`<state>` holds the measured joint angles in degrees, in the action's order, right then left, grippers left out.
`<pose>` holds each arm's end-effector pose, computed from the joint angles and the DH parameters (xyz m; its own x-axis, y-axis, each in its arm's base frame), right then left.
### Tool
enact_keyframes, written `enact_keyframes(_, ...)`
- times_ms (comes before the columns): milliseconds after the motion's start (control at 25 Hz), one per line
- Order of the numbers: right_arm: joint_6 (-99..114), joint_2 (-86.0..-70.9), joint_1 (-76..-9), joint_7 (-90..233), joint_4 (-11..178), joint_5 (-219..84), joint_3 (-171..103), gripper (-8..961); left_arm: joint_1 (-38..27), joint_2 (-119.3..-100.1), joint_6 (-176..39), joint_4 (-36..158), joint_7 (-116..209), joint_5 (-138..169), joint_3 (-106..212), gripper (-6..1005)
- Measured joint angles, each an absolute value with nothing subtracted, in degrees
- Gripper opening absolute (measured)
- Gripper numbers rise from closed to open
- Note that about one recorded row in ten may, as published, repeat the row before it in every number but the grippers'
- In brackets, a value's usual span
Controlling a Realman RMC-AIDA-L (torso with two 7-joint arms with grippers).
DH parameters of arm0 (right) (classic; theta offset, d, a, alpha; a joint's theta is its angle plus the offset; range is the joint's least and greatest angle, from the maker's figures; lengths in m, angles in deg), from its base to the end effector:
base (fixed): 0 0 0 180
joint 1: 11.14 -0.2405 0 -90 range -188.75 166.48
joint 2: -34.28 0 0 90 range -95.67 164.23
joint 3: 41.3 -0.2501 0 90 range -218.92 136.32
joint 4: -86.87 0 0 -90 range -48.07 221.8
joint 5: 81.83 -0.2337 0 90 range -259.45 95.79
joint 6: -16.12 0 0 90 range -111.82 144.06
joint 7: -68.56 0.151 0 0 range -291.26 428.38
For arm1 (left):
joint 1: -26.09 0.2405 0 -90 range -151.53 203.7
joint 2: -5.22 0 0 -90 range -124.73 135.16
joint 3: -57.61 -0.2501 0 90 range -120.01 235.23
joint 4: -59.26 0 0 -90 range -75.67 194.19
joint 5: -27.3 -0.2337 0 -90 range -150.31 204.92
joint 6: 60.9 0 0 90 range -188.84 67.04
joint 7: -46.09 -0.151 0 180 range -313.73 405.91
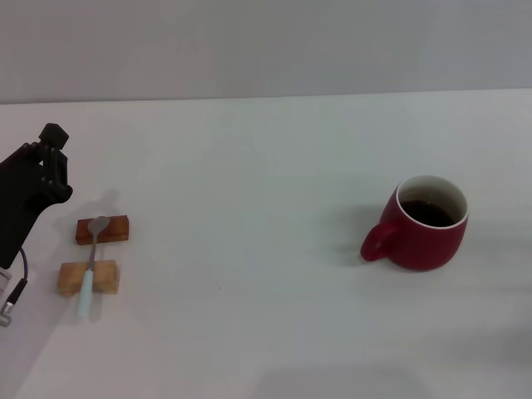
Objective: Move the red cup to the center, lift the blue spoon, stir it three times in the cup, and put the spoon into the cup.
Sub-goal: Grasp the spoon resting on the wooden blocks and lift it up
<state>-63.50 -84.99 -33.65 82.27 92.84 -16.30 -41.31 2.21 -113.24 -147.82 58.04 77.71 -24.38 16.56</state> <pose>0.3795 0.3036 0.0179 0.5908 0.1787 -0.7868 -0.8068 0.1435 -0.5732 -0.3326 0.3082 -0.0046 0.4761 -0.1206 0.8711 0.7974 -0.3585 -0.4854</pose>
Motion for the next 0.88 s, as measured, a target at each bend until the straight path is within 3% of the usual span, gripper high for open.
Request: enact_keyframes(880, -62.8, -84.99, -33.6, 82.3, 92.8, -16.3, -41.3, -2, 1.8, -113.28, -147.3, 58.9, 78.0, -24.4, 15.8, 14)
